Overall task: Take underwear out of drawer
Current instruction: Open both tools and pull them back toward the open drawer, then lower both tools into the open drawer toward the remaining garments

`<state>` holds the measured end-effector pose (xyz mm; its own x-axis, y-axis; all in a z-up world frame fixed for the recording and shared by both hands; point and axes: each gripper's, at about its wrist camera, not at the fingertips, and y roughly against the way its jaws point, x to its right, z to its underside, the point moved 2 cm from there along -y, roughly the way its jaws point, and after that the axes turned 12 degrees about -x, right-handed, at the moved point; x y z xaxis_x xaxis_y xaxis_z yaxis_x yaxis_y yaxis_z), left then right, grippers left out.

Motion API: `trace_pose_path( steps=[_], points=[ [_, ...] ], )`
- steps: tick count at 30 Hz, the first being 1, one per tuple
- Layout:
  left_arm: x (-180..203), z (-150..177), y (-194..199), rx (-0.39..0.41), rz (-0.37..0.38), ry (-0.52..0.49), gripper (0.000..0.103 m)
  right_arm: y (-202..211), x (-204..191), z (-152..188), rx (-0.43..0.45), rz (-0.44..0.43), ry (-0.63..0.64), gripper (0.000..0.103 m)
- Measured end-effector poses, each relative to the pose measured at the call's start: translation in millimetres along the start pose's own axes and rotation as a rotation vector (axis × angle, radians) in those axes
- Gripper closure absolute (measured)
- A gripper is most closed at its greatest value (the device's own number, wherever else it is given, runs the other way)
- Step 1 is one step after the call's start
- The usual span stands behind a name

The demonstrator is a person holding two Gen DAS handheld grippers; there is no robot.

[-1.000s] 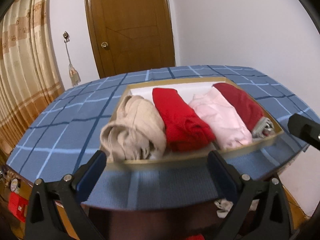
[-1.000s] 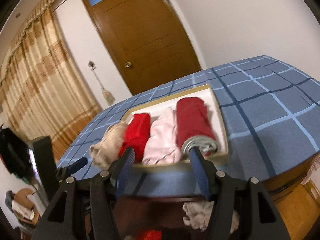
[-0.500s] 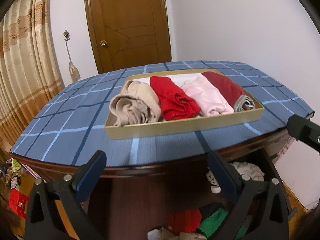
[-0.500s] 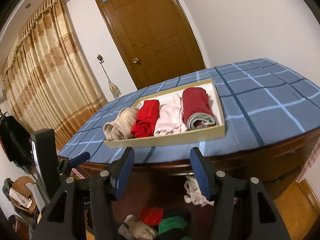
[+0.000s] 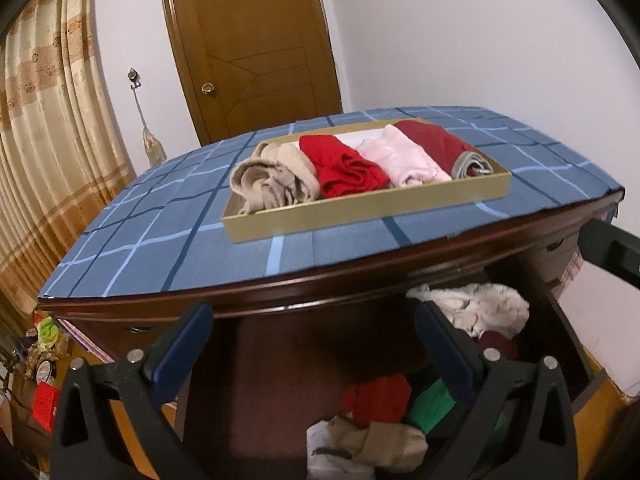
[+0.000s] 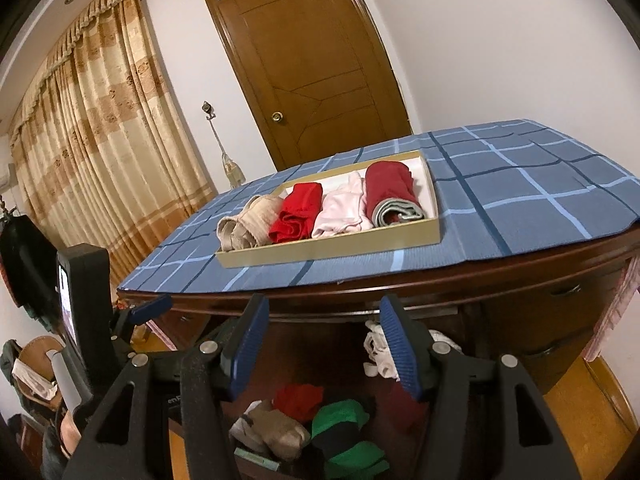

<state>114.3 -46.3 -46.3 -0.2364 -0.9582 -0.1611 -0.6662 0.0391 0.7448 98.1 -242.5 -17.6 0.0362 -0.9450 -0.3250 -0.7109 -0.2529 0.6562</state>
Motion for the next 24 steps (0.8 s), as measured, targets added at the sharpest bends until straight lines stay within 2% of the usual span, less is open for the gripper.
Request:
trace_pose_path(
  steps=[6, 11, 14, 17, 24],
  points=[
    [-22, 15, -1, -0.028, 0.004, 0.043, 0.001, 4, 1, 12, -0.028, 0.012, 0.024, 0.042],
    [-31, 30, -12, -0.075, -0.008, 0.029, 0.001, -2, 3, 25, -0.091, 0.001, 0.045, 0.042],
    [-38, 39, -18, -0.109, -0.013, 0.038, 0.001, -7, 7, 32, -0.131, -0.008, 0.039, 0.042],
    [-43, 45, -24, -0.147, 0.016, 0.052, 0.001, -11, 13, 38, -0.156, -0.014, 0.024, 0.042],
    [-41, 62, -26, -0.173, 0.006, 0.016, 0.001, -14, 25, 53, -0.207, -0.021, -0.024, 0.042]
  ],
)
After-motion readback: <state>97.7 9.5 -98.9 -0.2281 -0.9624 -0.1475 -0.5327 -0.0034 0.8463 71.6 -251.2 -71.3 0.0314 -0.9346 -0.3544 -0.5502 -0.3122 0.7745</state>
